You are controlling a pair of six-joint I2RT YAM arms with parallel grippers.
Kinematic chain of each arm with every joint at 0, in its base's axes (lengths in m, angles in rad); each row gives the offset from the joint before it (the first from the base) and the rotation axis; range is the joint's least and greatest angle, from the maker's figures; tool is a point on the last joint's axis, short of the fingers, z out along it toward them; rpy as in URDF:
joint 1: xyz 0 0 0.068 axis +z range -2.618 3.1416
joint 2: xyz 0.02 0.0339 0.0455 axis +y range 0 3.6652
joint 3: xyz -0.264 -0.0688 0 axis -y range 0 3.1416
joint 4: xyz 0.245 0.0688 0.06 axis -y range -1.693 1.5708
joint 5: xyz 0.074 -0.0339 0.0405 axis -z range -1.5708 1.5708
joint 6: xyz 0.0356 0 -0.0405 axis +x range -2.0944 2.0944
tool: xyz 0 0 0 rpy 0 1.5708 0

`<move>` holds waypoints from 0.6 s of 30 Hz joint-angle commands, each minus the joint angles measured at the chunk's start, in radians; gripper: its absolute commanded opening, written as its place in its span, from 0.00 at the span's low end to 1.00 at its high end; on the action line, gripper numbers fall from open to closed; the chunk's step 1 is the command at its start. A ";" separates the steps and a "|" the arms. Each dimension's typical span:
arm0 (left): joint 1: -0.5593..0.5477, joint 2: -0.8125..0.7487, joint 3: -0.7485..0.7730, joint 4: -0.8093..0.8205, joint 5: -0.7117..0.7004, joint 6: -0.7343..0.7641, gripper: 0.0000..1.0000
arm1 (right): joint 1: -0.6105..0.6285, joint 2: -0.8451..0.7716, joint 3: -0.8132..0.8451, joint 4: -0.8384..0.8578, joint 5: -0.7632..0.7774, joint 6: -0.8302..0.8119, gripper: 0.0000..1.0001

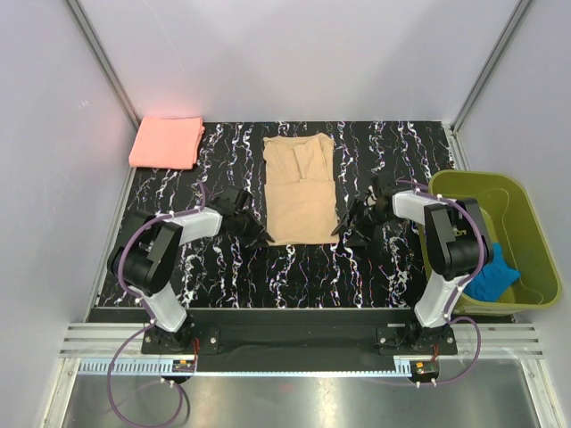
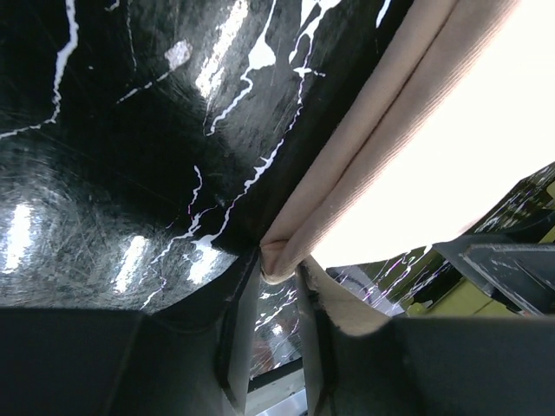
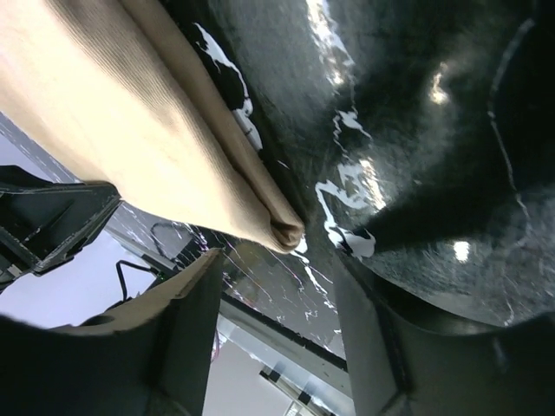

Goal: Fold and stack the t-shirts
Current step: Fold the tshirt

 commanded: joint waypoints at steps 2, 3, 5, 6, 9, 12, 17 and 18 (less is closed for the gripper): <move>0.006 0.039 0.014 -0.056 -0.031 0.043 0.27 | 0.022 0.054 0.034 0.039 0.065 -0.016 0.58; 0.006 0.041 0.017 -0.058 -0.031 0.046 0.27 | 0.028 0.058 0.043 0.038 0.075 -0.021 0.58; 0.006 0.045 0.024 -0.061 -0.030 0.053 0.26 | 0.032 0.069 0.050 0.030 0.089 -0.032 0.58; 0.006 0.047 0.026 -0.064 -0.028 0.056 0.26 | 0.032 0.072 0.053 0.030 0.091 -0.032 0.58; 0.006 0.050 0.026 -0.064 -0.025 0.058 0.25 | 0.035 0.077 0.051 0.029 0.097 -0.033 0.58; 0.006 0.053 0.026 -0.063 -0.026 0.061 0.25 | 0.034 0.085 0.051 0.032 0.098 -0.036 0.54; 0.006 0.065 0.041 -0.073 -0.026 0.081 0.22 | 0.034 0.103 0.054 0.041 0.098 -0.039 0.37; 0.006 0.068 0.041 -0.079 -0.028 0.086 0.20 | 0.034 0.108 0.057 0.041 0.100 -0.044 0.34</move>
